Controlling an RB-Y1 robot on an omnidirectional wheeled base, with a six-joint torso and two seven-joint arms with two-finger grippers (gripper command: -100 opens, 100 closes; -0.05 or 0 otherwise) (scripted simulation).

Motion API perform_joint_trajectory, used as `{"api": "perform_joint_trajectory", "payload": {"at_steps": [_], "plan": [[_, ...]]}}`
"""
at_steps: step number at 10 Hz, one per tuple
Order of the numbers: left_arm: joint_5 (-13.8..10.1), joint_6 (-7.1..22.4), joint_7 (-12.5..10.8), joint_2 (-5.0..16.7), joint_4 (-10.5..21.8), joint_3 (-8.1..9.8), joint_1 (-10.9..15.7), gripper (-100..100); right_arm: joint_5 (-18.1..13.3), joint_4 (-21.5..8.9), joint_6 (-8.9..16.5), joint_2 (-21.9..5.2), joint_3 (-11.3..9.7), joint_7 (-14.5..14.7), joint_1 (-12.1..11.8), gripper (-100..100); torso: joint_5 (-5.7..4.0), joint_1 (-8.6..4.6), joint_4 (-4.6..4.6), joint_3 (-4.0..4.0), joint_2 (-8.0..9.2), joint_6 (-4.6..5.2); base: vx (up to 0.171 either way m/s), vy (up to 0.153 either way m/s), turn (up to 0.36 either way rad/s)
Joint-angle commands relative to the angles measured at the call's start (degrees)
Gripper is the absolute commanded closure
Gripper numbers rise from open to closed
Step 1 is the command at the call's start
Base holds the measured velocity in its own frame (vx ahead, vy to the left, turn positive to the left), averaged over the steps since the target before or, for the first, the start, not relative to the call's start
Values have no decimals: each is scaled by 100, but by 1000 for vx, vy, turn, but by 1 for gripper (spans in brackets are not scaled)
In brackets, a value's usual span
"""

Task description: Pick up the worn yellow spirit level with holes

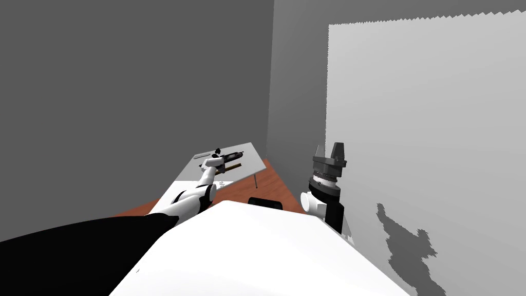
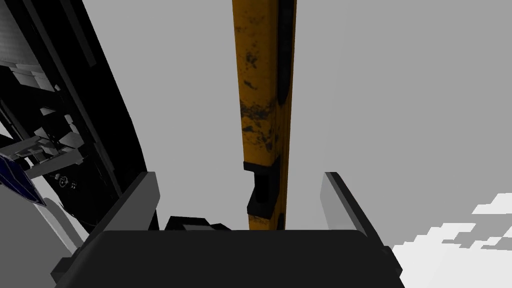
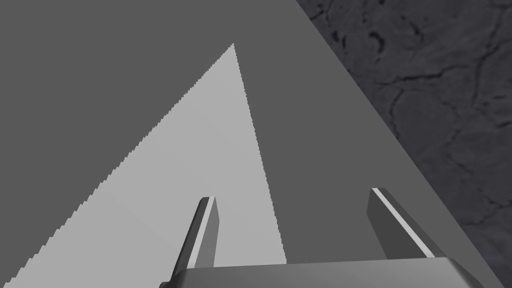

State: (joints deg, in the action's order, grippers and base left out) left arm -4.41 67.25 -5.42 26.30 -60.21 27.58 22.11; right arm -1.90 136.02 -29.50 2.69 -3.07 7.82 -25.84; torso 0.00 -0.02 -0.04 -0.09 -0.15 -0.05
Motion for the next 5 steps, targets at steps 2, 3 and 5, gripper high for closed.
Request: {"api": "perform_joint_trajectory", "payload": {"at_steps": [2,3,5], "plan": [[-88,273,47,75,250,67,135,-100,0,0,0,0,0,0,0,0,0,-1,0,-1,-2,1,38,-6,-37],[-154,470,79,134,440,118,240,-100,0,0,0,0,0,0,0,0,0,-1,0,1,1,0,37,-6,-40],[-214,676,107,192,611,164,334,-100,0,0,0,0,0,0,0,0,-1,-2,1,1,2,0,34,-6,-29]]}}
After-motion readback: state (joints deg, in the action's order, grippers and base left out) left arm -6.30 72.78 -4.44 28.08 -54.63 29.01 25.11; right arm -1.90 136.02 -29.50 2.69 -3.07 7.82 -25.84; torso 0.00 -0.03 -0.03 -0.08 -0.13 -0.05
